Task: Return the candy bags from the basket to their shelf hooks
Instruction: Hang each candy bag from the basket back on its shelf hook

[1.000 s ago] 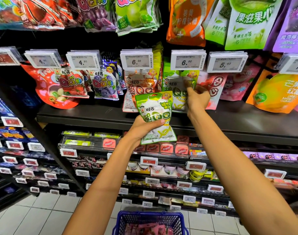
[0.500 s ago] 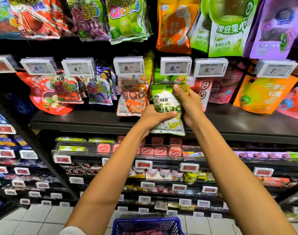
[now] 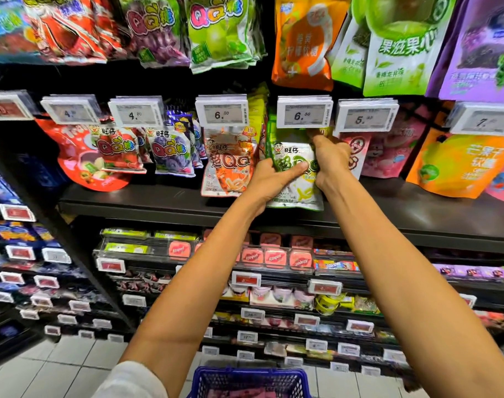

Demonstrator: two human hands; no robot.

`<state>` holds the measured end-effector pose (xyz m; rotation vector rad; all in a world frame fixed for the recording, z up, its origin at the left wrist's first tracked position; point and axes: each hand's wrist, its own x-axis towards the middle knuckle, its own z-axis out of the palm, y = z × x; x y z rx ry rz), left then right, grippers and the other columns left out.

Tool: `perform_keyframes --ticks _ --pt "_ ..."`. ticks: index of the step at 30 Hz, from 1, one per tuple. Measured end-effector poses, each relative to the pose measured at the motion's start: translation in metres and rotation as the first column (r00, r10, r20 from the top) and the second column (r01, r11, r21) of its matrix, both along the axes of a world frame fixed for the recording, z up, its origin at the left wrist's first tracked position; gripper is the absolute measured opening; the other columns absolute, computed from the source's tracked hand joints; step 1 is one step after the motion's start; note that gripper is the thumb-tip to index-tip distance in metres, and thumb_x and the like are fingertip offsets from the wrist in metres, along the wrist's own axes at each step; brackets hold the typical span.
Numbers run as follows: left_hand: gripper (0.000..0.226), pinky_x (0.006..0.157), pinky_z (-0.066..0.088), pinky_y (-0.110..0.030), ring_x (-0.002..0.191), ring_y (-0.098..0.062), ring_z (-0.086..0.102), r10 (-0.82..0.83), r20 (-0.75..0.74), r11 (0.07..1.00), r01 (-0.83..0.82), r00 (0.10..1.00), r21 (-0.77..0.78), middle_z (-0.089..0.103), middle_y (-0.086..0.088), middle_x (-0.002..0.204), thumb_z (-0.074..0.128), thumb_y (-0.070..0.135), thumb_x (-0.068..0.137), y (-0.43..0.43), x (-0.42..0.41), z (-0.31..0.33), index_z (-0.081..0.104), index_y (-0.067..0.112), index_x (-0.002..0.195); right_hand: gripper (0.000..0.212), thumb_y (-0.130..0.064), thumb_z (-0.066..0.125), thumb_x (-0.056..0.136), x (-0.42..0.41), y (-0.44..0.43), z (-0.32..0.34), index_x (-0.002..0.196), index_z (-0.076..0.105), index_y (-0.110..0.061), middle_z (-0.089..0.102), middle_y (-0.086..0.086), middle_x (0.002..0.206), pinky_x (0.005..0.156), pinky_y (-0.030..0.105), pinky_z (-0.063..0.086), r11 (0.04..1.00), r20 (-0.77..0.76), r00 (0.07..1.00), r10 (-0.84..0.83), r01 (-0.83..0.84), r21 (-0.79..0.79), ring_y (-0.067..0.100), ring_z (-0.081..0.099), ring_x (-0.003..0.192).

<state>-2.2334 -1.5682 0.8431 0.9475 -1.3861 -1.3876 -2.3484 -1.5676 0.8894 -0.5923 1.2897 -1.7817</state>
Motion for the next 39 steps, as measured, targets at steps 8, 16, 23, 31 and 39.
perform_keyframes --ticks 8,16,23,31,39 --pt "0.019 0.061 0.053 -0.014 0.075 -0.003 0.073 0.003 0.013 1.0 -0.003 1.0 0.001 0.075 0.007 0.087 0.077 0.023 0.082 -0.007 0.003 -0.006 0.067 0.016 0.097 0.013 0.0 0.061 0.08 0.003 -0.01 -0.006 0.079 0.051 -0.008 0.06 0.006 0.069 0.058 0.033 0.053 0.999 -0.064 0.997 -0.042 0.044 0.029 0.02 0.06 0.058" --pt "0.039 0.065 0.056 -0.019 0.08 -0.008 0.073 0.036 0.026 0.999 -0.036 0.999 0.006 0.076 -0.003 0.097 0.079 0.025 0.081 -0.009 0.0 -0.012 0.066 0.006 0.112 0.013 0.0 0.063 0.08 0.001 -0.009 -0.006 0.079 0.053 -0.008 0.064 0.01 0.074 0.06 0.036 0.057 1.0 -0.032 0.999 -0.009 0.009 0.012 0.021 0.063 0.059" --pt "0.042 0.062 0.053 -0.018 0.078 -0.008 0.072 0.046 0.057 0.999 -0.046 0.997 0.009 0.076 -0.003 0.096 0.078 0.028 0.081 -0.008 0.003 -0.014 0.066 0.003 0.113 0.019 0.0 0.062 0.082 0.003 -0.011 -0.01 0.074 0.05 -0.012 0.063 0.008 0.073 0.064 0.039 0.058 1.0 -0.022 1.0 -0.017 0.017 0.011 0.02 0.063 0.058" --pt "0.059 0.097 0.051 -0.035 0.113 -0.022 0.062 0.18 0.268 0.984 -0.174 0.946 -0.047 0.066 -0.011 0.121 0.076 0.038 0.081 -0.008 0.004 -0.01 0.057 0.001 0.123 0.015 -0.01 0.077 0.075 0.003 -0.025 -0.015 0.074 0.063 -0.014 0.071 0.004 0.079 0.06 0.027 0.058 0.997 -0.032 0.998 -0.056 0.057 0.054 0.02 0.068 0.067" --pt "0.075 0.106 0.04 -0.038 0.129 -0.03 0.046 0.485 0.484 0.85 -0.265 0.728 -0.455 0.043 -0.015 0.143 0.073 0.015 0.085 0.005 -0.009 -0.011 0.03 0.004 0.146 0.025 -0.016 0.086 0.07 0.004 -0.037 -0.023 0.081 0.064 -0.013 0.069 0.0 0.088 0.074 0.029 0.055 0.987 -0.133 0.978 -0.159 0.163 0.014 0.018 0.063 0.08"
